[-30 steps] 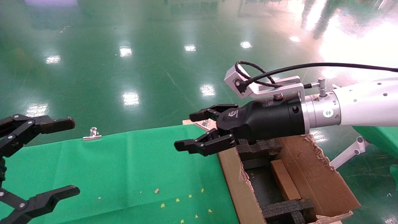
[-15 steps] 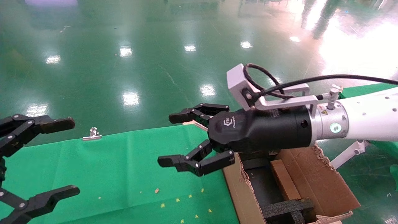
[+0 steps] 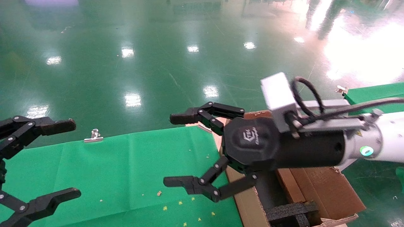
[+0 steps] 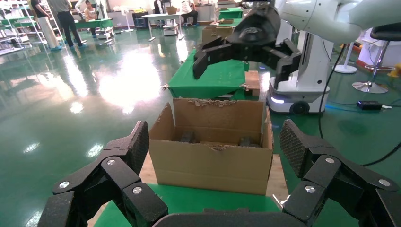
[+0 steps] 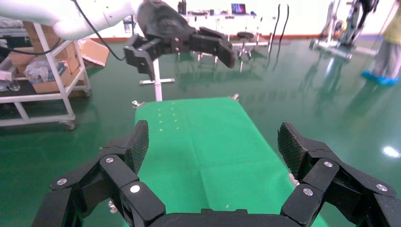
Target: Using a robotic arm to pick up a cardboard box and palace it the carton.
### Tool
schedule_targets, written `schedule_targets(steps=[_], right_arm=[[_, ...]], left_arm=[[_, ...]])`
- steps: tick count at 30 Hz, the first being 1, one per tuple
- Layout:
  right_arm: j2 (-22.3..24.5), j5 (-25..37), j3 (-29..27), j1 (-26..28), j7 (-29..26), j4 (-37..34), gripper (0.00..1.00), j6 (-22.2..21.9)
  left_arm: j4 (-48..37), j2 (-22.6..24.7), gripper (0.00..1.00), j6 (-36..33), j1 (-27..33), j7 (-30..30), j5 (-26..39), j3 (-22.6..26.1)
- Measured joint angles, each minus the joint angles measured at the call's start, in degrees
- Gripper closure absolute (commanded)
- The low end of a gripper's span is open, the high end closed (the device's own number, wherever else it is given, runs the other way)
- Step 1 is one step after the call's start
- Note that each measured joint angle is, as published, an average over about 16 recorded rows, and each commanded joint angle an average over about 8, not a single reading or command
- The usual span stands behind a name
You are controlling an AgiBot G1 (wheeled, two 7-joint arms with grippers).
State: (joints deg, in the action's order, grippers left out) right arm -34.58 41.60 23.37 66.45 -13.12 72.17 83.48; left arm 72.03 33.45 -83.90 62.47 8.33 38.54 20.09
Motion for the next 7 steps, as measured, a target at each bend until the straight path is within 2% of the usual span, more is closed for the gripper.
schedule_targets(steps=[7], right_arm=[[-0.28,0.16,-4.67,-3.1,1.5,0.89,0.0,1.4]], left_arm=[[0.0,0.0,0.0,0.0,0.0,0.0,0.0,0.0]])
